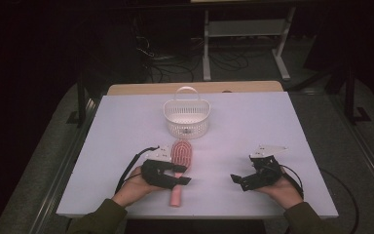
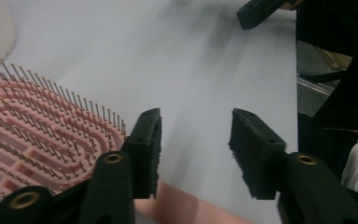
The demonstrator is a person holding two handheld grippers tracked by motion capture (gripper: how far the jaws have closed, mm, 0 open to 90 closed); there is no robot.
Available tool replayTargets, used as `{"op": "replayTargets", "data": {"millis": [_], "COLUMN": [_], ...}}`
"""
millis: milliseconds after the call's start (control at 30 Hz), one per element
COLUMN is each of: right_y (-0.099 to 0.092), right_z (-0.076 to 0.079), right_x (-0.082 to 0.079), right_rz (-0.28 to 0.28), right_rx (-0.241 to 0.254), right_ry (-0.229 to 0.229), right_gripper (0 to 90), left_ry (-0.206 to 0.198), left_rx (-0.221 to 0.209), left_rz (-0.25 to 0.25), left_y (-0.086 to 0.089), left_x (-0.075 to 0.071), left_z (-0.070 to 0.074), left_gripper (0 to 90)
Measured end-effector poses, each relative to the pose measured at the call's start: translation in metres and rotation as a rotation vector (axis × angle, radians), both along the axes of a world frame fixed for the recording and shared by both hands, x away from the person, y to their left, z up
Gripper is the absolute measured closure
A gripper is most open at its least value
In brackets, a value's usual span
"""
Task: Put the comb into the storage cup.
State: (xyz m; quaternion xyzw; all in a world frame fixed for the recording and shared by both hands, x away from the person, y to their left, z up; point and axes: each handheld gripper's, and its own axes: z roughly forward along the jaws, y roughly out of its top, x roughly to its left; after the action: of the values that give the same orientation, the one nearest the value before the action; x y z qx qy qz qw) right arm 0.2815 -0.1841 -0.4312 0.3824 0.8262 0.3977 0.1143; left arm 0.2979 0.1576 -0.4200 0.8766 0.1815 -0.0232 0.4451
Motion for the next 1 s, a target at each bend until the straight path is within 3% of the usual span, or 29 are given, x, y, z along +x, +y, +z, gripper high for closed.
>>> {"op": "replayTargets", "data": {"millis": [133,467,1000], "right_y": [0.000,0.000,0.000], "right_z": [0.000,-0.001,-0.001], "right_x": [0.000,0.000,0.000], "right_rz": [0.000,0.001,-0.001], "right_rx": [-0.001,-0.001,-0.002], "right_ry": [0.001,0.003,0.006], "right_gripper": [0.0,0.0,0.0], "left_ry": [0.006,0.033,0.063], "left_rx": [0.017,0.047,0.147], "left_rz": [-0.015,-0.058,-0.086], "left_y": [-0.001,-0.005,-0.013], "left_x": [0.000,-0.002,-0.007], "left_z": [-0.002,-0.005,-0.014], "left_gripper": [70.5,89.0,90.0]}}
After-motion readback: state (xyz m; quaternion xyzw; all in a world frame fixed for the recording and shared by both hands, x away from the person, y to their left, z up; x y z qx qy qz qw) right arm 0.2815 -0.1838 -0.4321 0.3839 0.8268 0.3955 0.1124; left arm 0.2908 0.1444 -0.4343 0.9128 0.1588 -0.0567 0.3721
